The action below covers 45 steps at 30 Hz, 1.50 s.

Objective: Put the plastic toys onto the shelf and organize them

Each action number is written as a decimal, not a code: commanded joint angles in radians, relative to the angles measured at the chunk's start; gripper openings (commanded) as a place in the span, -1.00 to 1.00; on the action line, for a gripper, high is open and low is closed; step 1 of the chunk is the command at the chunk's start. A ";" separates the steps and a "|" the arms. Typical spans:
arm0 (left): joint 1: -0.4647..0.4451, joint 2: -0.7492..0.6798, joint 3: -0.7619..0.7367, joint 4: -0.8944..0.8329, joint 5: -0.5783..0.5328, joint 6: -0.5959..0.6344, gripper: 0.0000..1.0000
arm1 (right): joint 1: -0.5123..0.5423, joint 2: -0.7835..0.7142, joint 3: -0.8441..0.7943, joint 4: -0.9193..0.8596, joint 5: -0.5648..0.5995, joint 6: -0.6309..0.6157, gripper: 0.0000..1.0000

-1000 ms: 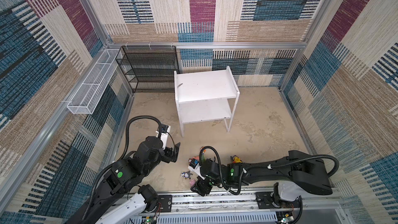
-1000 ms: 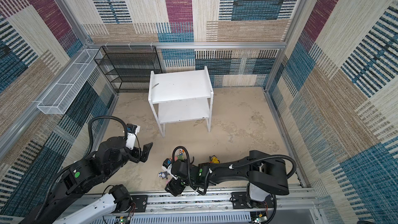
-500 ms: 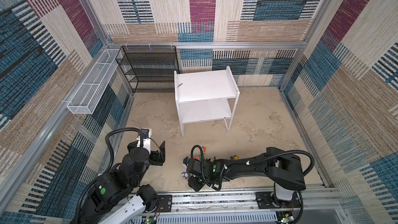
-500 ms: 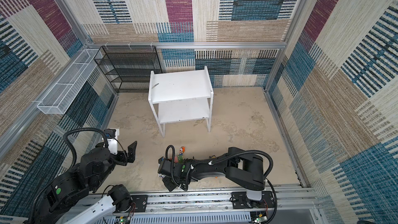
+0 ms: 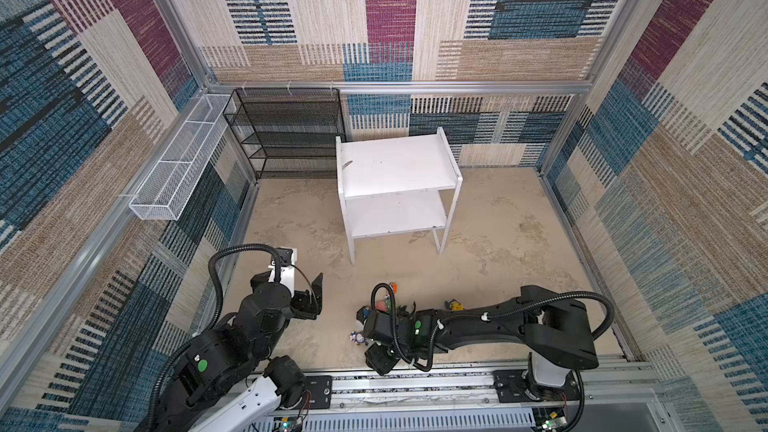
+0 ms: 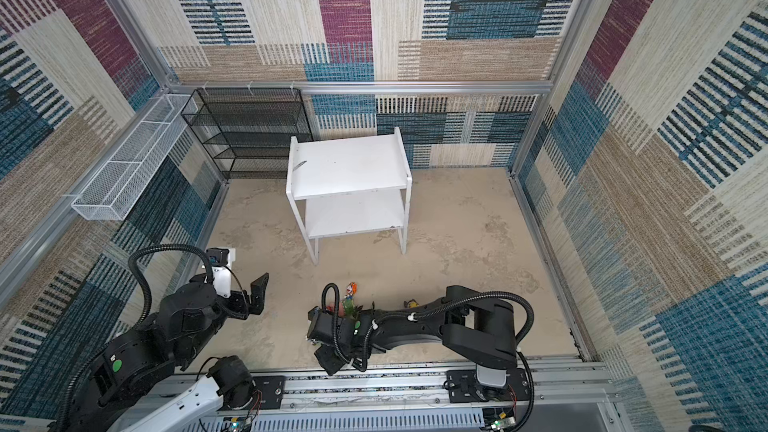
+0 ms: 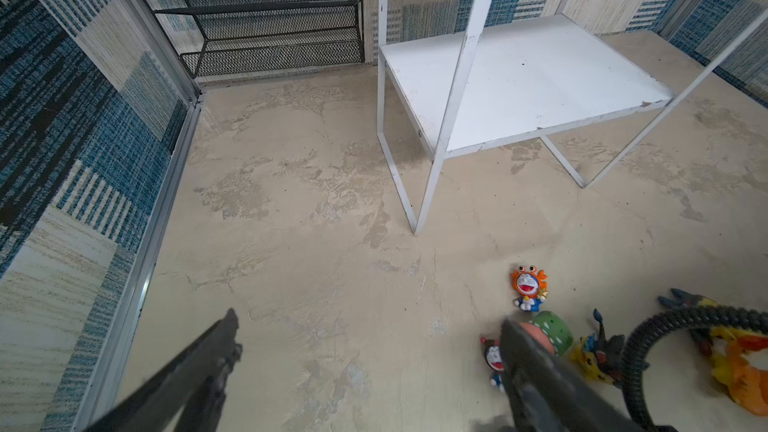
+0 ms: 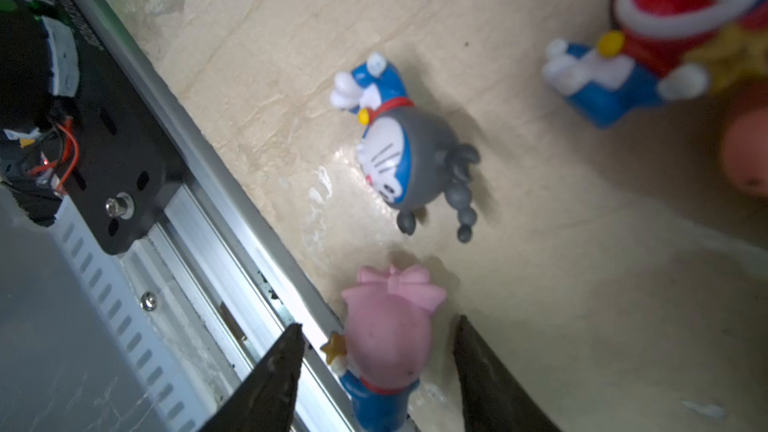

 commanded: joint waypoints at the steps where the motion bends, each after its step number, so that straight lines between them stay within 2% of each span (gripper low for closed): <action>1: 0.000 0.005 -0.002 0.037 0.016 0.010 0.98 | 0.008 -0.015 -0.025 -0.033 -0.008 -0.012 0.24; 4: 0.001 0.014 -0.002 0.039 0.025 0.011 0.98 | 0.015 0.002 -0.021 -0.044 0.002 -0.027 0.17; 9: 0.000 0.017 -0.002 0.040 0.030 0.013 0.97 | 0.023 0.023 -0.010 -0.049 0.019 -0.039 -0.09; 16: 0.000 0.029 -0.004 0.062 0.084 0.032 0.98 | 0.032 0.010 -0.024 -0.053 0.026 -0.050 -0.28; 24: 0.000 0.043 -0.004 0.114 0.229 0.078 0.97 | 0.015 -0.146 -0.149 0.142 -0.047 -0.136 -0.34; 28: 0.000 0.058 -0.007 0.154 0.411 0.125 0.93 | -0.052 -0.295 -0.267 0.313 -0.180 -0.152 -0.37; 32: 0.000 0.105 0.012 0.169 0.720 0.212 0.92 | -0.156 -0.490 -0.387 0.479 -0.364 -0.140 -0.37; 36: -0.001 0.144 0.014 0.179 1.038 0.294 0.92 | -0.245 -0.658 -0.466 0.571 -0.557 -0.128 -0.36; 38: -0.002 0.166 0.022 0.179 1.162 0.326 0.92 | -0.283 -0.735 -0.504 0.606 -0.641 -0.107 -0.35; 40: -0.005 0.185 0.033 0.180 1.257 0.362 0.90 | -0.319 -0.806 -0.541 0.648 -0.725 -0.071 -0.35; 45: -0.024 0.206 0.061 0.179 1.343 0.444 0.86 | -0.351 -0.911 -0.602 0.726 -0.839 0.009 -0.35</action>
